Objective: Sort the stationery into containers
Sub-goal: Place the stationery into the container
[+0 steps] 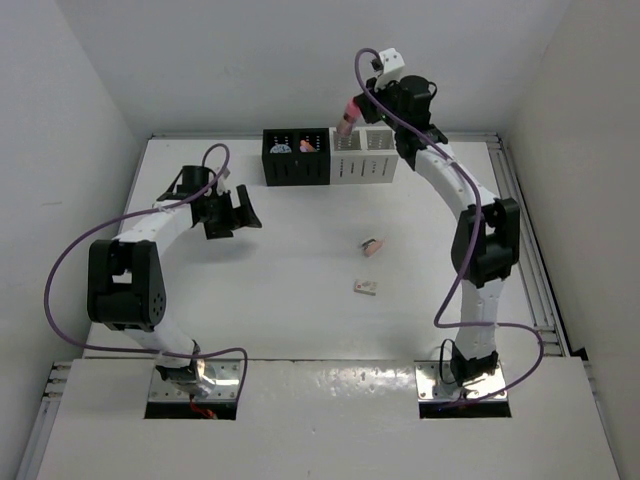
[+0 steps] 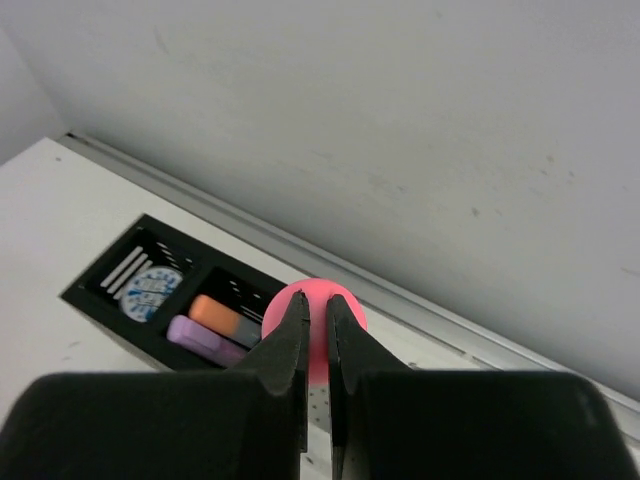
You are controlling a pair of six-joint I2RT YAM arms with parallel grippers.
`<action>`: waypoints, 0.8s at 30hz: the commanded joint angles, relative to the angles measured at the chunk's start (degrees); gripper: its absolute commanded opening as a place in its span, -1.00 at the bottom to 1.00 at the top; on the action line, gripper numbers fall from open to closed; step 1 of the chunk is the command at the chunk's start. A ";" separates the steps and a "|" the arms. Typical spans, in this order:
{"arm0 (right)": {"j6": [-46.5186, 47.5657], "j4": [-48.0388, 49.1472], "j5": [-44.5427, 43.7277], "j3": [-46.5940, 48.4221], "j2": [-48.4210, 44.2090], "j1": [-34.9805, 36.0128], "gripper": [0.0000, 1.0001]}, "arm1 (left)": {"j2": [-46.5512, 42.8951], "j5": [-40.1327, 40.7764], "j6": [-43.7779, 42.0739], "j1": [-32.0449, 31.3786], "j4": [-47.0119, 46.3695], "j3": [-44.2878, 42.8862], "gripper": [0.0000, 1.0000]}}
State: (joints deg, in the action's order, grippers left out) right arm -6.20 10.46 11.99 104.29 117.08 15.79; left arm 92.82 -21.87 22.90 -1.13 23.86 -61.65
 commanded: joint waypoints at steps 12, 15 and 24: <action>-0.13 4.40 2.50 1.62 5.09 -2.17 -1.00 | 1.31 4.73 -1.62 -1.95 0.75 -3.30 1.00; -0.40 2.99 4.52 2.23 6.14 -2.17 -0.86 | 2.02 5.26 -1.54 -1.95 0.84 -3.39 1.00; 0.84 -3.33 4.26 3.29 3.79 -1.03 0.22 | 2.02 5.61 -1.89 -2.48 1.19 -4.09 1.00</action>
State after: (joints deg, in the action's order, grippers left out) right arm -5.45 7.16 15.27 104.73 125.01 14.13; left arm 95.09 -16.60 21.63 -2.76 25.17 -63.42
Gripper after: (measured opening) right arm 0.605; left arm 1.000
